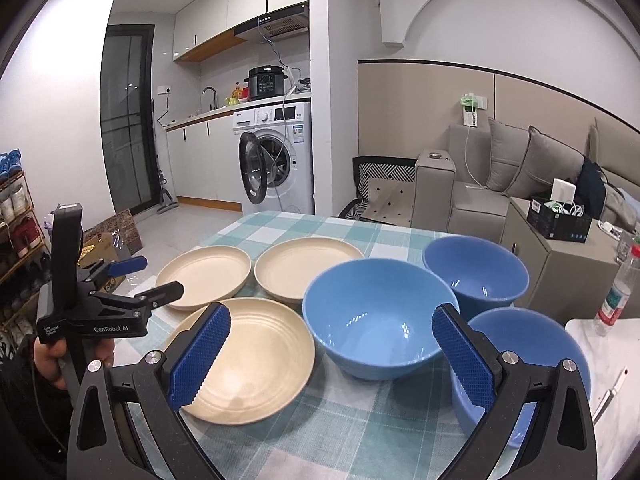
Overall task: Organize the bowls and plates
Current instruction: 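Move the left tool toward one cream plate while the right tool approaches another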
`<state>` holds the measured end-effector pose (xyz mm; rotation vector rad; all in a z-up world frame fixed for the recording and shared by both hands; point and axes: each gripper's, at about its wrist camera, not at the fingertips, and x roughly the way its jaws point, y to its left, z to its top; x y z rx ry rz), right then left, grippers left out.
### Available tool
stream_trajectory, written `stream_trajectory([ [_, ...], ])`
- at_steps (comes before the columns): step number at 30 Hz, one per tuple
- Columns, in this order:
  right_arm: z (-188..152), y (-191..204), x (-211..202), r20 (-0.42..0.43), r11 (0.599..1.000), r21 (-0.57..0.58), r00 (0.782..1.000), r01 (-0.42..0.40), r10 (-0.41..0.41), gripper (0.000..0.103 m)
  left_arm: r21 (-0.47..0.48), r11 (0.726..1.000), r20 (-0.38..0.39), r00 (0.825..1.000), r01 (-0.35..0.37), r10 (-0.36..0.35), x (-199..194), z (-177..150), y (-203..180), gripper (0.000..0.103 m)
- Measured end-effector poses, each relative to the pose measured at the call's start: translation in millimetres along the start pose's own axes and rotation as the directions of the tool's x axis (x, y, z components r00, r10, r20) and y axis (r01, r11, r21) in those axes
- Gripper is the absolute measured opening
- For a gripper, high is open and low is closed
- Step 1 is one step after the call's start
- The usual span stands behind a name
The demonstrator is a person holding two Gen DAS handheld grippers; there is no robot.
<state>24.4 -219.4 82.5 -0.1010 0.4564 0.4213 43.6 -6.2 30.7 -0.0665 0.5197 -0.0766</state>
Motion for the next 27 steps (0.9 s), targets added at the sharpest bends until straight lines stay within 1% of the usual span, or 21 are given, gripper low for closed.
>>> stream_trajectory([
  [4,21.1,-0.8,7.2,0.005,1.0,-0.007,1.0,-0.01,0.01,0.103,0.011,1.0,-0.002,1.0,0.002,-0.002,4.7,11.4,-4.2,0.103],
  [7,34.7,-3.7,15.6,0.003,1.0,-0.004,1.0,-0.013,0.013,0.103,0.019,1.0,0.014,1.0,0.004,-0.004,6.0,19.7,-6.0,0.103],
  [10,44.8,-6.6,23.3,-0.003,1.0,0.002,1.0,-0.021,0.021,0.103,0.028,1.0,0.001,1.0,-0.005,0.005,10.2,29.2,-6.2,0.103],
  [13,55.5,-9.0,32.7,-0.016,1.0,0.01,1.0,-0.024,0.024,0.103,0.046,0.999,-0.013,1.0,0.001,0.0,15.5,37.5,-5.6,0.103],
  [16,64.5,-13.1,42.8,-0.047,0.998,0.036,0.998,-0.05,0.052,0.103,0.043,0.999,-0.023,1.0,0.004,-0.003,19.9,46.7,-3.5,0.103],
  [19,71.4,-18.1,53.5,-0.083,0.997,0.059,0.995,-0.055,0.06,0.103,0.019,1.0,-0.041,0.999,0.012,-0.012,27.1,56.1,0.5,0.103],
  [23,83.3,-23.6,68.0,-0.117,0.997,0.064,0.992,-0.039,0.046,0.103,0.024,1.0,-0.077,0.997,0.003,-0.001,42.2,64.4,1.8,0.103],
  [27,97.3,-29.2,84.3,-0.15,0.997,0.071,0.988,-0.031,0.041,0.103,0.03,0.999,-0.083,0.996,-0.016,0.018,52.1,71.0,2.4,0.103],
])
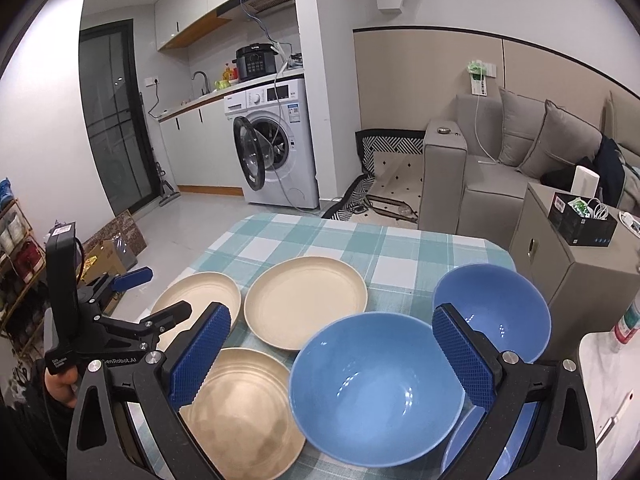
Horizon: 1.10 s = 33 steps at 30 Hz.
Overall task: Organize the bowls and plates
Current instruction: 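Move the left tool toward one cream plate while the right tool approaches another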
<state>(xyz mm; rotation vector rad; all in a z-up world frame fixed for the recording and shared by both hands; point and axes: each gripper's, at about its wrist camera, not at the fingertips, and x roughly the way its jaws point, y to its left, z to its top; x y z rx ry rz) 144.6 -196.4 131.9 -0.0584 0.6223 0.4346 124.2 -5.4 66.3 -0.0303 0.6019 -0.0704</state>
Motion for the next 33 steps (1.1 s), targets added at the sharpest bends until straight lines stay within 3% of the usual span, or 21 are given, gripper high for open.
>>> stream_trajectory([
  [18,37.8,-7.0,69.9,-0.102,1.0,0.011,0.995,0.016,-0.015,0.103,-0.007,0.999,-0.082,0.995,-0.049,0.048,47.1,27.5,12.4,0.103],
  [24,55.0,-10.9,81.5,-0.102,0.999,0.017,0.994,0.034,-0.032,0.103,-0.029,0.999,-0.1,0.994,-0.04,0.037,55.7,35.0,18.5,0.103],
  [33,65.2,-15.8,121.9,-0.183,0.996,0.045,0.981,0.08,-0.07,0.103,-0.041,0.999,-0.159,0.987,-0.008,0.001,82.1,42.6,22.0,0.103],
])
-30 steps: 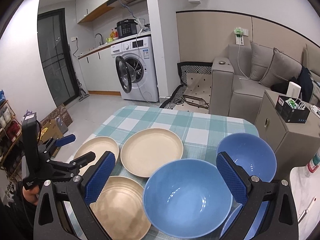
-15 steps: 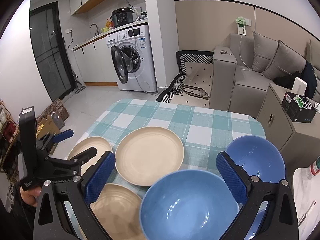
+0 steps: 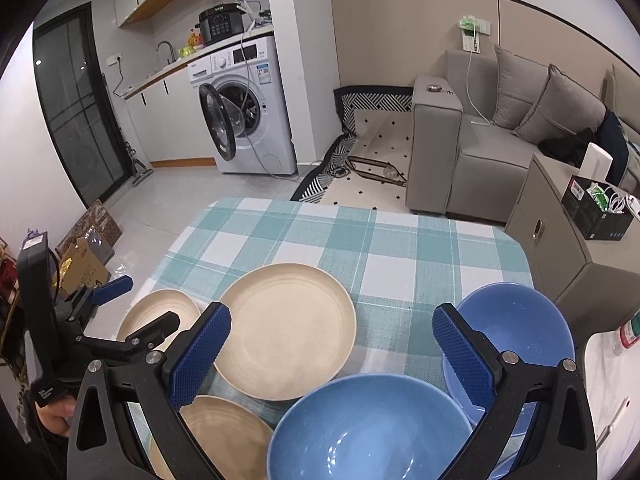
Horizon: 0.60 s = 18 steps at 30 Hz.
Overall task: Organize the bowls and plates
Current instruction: 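Move the left tool toward one cream plate while the right tool approaches another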
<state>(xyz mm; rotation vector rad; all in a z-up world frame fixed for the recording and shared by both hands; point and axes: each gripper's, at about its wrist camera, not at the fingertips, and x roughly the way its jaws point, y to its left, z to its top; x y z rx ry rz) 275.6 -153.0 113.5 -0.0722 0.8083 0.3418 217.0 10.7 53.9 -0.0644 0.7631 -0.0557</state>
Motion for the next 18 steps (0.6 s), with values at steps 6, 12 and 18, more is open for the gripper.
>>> stream_trajectory([
  [6,4.3,0.2,22.6,-0.044,1.0,0.002,0.999,0.018,-0.018,0.103,0.022,1.0,-0.041,0.999,0.011,-0.01,15.8,1.2,-3.2,0.103],
  [12,1.8,-0.6,51.9,-0.12,0.999,0.0,0.992,0.037,-0.037,0.103,0.026,1.0,-0.091,0.996,0.008,-0.005,34.6,1.8,-2.0,0.103],
  [18,-6.0,-0.9,79.3,-0.189,0.999,-0.008,0.981,0.049,-0.05,0.103,0.006,1.0,-0.142,0.989,0.029,-0.028,54.2,0.8,4.0,0.103],
])
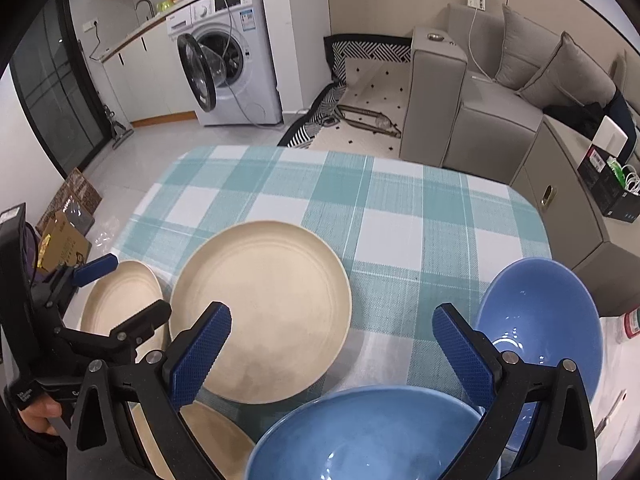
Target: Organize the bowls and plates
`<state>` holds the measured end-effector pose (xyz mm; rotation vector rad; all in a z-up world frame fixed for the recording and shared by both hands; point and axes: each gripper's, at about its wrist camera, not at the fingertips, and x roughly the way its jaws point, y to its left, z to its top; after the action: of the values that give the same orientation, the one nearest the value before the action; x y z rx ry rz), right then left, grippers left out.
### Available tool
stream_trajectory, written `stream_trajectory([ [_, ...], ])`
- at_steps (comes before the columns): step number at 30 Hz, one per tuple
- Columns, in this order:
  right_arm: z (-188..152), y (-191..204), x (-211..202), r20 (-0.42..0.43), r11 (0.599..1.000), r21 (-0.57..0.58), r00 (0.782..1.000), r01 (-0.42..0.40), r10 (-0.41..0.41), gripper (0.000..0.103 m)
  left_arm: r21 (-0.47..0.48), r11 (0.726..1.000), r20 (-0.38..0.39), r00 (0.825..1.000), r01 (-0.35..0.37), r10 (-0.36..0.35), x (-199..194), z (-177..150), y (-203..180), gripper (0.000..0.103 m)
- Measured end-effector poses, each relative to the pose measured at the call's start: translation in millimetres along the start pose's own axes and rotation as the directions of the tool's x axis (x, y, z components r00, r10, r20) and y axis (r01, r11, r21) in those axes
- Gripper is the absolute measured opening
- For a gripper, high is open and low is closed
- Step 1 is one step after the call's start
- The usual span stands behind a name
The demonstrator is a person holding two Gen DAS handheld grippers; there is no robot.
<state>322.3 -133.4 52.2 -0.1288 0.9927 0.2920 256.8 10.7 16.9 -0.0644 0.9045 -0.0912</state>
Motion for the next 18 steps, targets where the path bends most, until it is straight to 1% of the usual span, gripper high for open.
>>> stream_trajectory([
  [5,2.7,-1.5,15.2,-0.041,1.0,0.01,0.999,0.002,-0.001,0.103,0.013,1.0,-0.029,0.999,-0.015,0.015,12.2,1.0,0.0,0.102],
  [11,4.7,-1.2,34.0,-0.094,1.0,0.016,0.995,0.02,-0.019,0.103,0.022,1.0,-0.051,0.999,-0.016,0.017,22.9,4.1,1.3,0.102],
  [15,5.2,2.1,45.9,-0.129,1.0,0.012,0.992,0.013,-0.011,0.103,0.031,0.999,-0.073,0.997,-0.014,0.016,31.0,5.4,0.6,0.1],
  [17,5.6,3.6,52.2,-0.143,1.0,0.006,0.99,0.014,-0.013,0.102,0.034,0.999,-0.079,0.997,-0.01,0.013,33.7,6.2,0.3,0.098],
  [18,6.0,4.1,55.3,-0.151,1.0,0.004,0.988,0.013,-0.012,0.101,0.034,0.999,-0.087,0.996,-0.006,0.009,35.4,6.5,-0.1,0.095],
])
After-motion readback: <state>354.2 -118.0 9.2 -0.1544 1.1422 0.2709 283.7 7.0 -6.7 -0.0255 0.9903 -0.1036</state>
